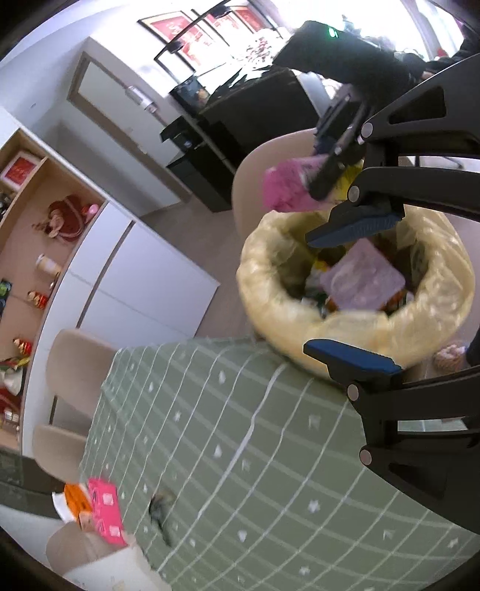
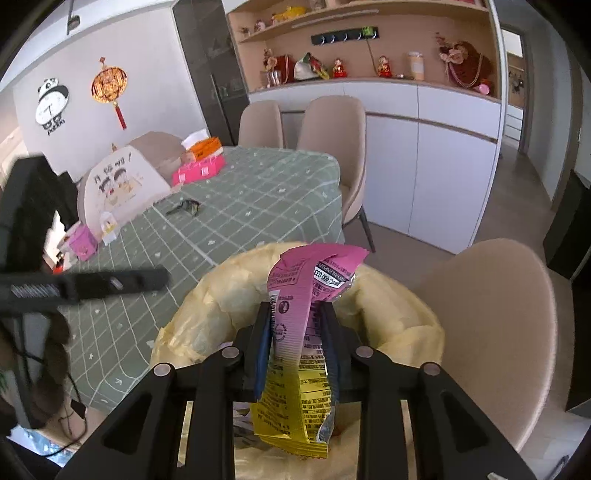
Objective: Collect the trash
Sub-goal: 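Carry both wrappers to the yellow trash bin and release them, then move both tools back over the table toward the dark foil wrapper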
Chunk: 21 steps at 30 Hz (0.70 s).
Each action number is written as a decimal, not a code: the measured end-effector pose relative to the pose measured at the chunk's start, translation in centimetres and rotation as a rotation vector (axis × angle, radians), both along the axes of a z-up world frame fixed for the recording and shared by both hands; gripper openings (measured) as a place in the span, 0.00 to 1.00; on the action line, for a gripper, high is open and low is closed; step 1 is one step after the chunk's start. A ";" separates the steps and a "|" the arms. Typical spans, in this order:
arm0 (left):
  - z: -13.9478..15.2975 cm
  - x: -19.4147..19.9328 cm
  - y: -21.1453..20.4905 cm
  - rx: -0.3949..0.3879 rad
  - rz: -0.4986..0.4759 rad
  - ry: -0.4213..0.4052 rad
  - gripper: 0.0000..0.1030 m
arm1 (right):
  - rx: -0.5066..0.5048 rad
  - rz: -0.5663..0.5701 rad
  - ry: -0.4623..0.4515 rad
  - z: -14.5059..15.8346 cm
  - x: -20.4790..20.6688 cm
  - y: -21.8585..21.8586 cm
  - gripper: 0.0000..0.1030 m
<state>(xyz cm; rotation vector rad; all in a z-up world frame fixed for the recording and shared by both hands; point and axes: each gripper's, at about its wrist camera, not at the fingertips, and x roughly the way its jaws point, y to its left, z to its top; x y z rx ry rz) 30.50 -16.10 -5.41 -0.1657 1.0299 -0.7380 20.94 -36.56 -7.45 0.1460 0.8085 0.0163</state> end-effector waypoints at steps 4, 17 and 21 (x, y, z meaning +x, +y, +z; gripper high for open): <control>-0.1 1.1 3.1 0.013 0.042 0.006 0.51 | -0.008 -0.017 0.051 -1.8 1.0 0.8 0.36; -2.2 7.1 13.0 0.056 0.135 0.016 0.51 | -0.076 -0.145 0.097 -1.2 2.2 2.3 0.51; -3.0 9.5 16.1 0.058 0.169 0.021 0.51 | -0.083 -0.153 0.067 0.4 3.6 4.1 0.51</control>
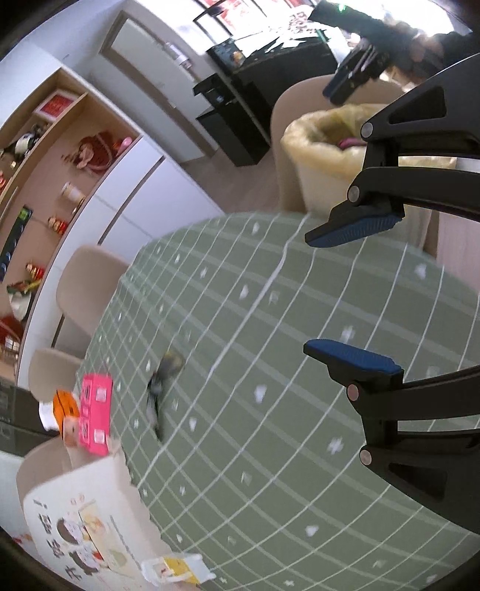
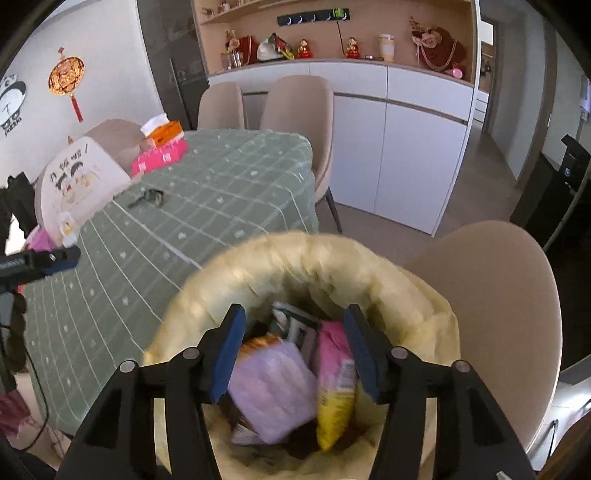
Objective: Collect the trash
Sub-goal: 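Move both tools back over the table toward the dark foil wrapper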
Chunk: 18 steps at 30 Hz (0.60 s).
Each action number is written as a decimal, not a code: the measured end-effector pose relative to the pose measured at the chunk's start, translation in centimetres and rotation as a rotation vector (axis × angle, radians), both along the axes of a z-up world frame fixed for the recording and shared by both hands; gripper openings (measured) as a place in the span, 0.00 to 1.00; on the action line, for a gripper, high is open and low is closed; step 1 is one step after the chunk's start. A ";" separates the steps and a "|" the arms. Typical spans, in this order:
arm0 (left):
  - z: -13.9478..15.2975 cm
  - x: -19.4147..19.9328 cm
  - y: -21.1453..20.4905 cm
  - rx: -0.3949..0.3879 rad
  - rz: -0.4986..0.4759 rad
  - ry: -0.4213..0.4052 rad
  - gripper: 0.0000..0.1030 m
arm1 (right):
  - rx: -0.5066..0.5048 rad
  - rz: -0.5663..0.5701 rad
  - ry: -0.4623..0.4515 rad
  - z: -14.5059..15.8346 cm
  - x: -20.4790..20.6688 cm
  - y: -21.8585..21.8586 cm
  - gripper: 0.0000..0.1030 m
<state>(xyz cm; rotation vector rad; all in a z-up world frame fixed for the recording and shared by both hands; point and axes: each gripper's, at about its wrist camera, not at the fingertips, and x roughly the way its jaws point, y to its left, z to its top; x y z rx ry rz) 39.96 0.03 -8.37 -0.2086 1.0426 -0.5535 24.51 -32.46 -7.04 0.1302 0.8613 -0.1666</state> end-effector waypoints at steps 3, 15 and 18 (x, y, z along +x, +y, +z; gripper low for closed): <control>-0.7 1.9 2.3 0.005 0.030 0.012 0.51 | -0.013 0.021 -0.015 0.9 1.8 2.1 0.51; -2.1 9.5 14.0 0.037 0.284 -0.019 0.51 | 0.032 0.150 0.001 0.6 12.1 12.2 0.51; -2.7 11.9 17.0 0.058 0.358 -0.010 0.51 | 0.024 0.171 -0.015 0.4 14.3 14.5 0.51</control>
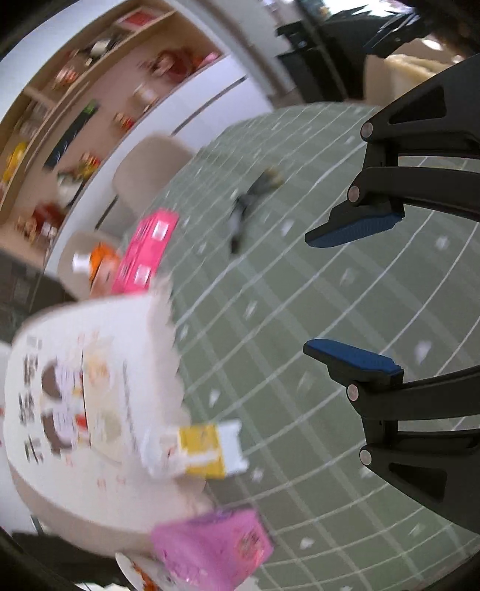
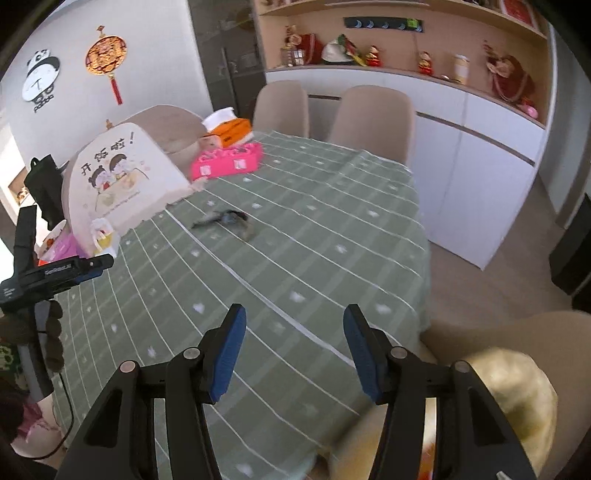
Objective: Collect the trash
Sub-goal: 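Move both tools back over the table toward the dark foil wrapper, then grasp the dark foil wrapper with right tool and lift it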
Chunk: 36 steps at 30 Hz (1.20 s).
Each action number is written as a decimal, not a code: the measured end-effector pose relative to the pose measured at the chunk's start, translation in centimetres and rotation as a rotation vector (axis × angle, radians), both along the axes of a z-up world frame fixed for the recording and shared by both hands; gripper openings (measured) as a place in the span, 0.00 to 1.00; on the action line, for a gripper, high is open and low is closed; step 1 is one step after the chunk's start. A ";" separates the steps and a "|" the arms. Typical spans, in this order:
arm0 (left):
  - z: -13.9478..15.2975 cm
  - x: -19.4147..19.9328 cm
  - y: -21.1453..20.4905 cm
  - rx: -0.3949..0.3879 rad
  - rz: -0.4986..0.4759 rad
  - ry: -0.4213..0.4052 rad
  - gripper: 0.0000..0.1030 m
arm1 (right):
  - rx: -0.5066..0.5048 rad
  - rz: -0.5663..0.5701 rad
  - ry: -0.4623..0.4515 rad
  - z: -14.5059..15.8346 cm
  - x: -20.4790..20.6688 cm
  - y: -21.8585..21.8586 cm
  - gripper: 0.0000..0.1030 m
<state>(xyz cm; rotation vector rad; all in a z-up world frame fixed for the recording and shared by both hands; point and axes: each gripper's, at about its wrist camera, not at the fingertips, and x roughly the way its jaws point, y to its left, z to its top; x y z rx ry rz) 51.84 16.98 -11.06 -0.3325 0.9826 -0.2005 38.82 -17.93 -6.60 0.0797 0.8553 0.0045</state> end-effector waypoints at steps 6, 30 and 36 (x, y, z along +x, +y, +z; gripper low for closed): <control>-0.7 1.7 2.0 -0.026 0.023 0.012 0.51 | 0.012 0.118 0.062 -2.2 6.3 3.3 0.51; -0.3 -2.6 -2.5 0.057 0.033 0.079 0.51 | -0.106 0.469 0.134 -11.8 25.5 8.9 0.49; -0.5 -2.2 -2.5 0.073 0.043 0.086 0.51 | -0.096 0.500 0.173 -13.5 27.8 9.6 0.51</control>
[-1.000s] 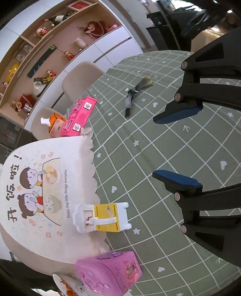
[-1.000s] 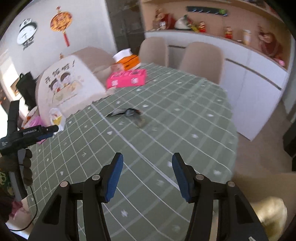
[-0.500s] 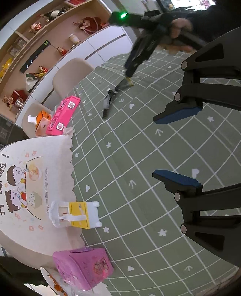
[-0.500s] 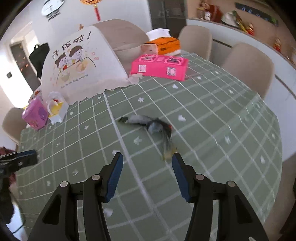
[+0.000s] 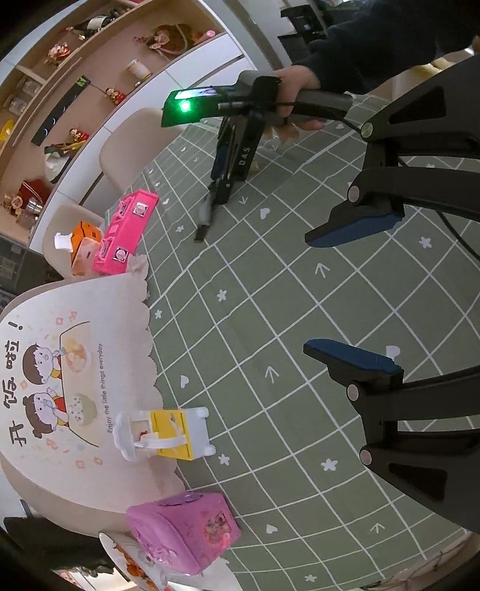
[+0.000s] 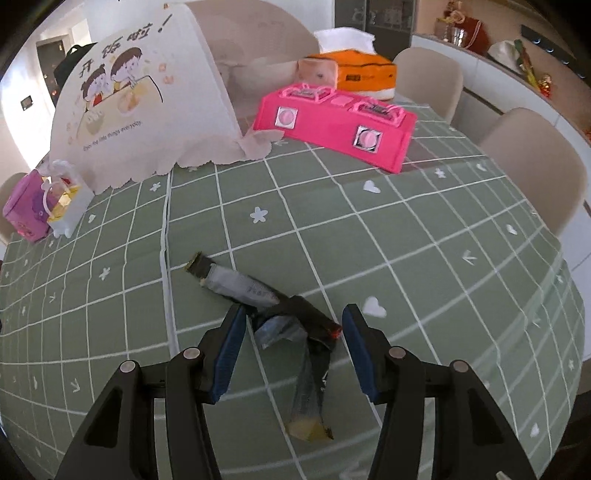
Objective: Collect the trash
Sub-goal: 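Grasp the dark foil wrapper with right tool and lift it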
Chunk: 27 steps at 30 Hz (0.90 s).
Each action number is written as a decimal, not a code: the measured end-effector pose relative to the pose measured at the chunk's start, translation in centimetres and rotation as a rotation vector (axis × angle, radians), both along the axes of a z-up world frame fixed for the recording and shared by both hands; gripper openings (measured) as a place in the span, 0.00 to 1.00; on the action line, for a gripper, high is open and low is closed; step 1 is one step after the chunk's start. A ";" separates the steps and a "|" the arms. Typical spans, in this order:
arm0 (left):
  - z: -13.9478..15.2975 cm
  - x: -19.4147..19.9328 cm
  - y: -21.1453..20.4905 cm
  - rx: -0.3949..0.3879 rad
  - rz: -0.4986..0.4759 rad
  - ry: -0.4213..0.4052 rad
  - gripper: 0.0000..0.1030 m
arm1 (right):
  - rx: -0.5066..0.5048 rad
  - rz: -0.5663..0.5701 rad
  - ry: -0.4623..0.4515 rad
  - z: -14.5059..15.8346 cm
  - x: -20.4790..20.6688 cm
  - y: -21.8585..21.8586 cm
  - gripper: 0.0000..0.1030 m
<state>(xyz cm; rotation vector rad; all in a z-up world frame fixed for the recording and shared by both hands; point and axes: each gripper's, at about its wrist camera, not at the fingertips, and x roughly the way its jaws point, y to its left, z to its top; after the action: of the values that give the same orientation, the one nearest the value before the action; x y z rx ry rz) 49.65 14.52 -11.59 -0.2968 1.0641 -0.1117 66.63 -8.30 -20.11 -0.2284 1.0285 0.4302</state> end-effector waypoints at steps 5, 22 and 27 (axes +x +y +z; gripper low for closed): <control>-0.2 0.4 -0.1 -0.005 -0.003 0.003 0.51 | 0.104 0.023 0.052 0.4 0.1 -0.2 0.44; -1.7 2.2 1.7 -0.037 0.018 0.011 0.51 | 0.185 -0.101 0.086 3.7 -7.6 -2.4 0.37; -2.0 1.2 0.9 -0.059 -0.034 0.024 0.51 | 0.164 -0.138 0.082 4.2 -10.9 -2.3 0.37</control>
<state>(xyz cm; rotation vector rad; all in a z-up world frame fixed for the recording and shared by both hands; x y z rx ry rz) 50.90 15.41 -13.55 -0.3340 1.0910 -0.1705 55.72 -10.64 -15.88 0.0073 1.0758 0.3983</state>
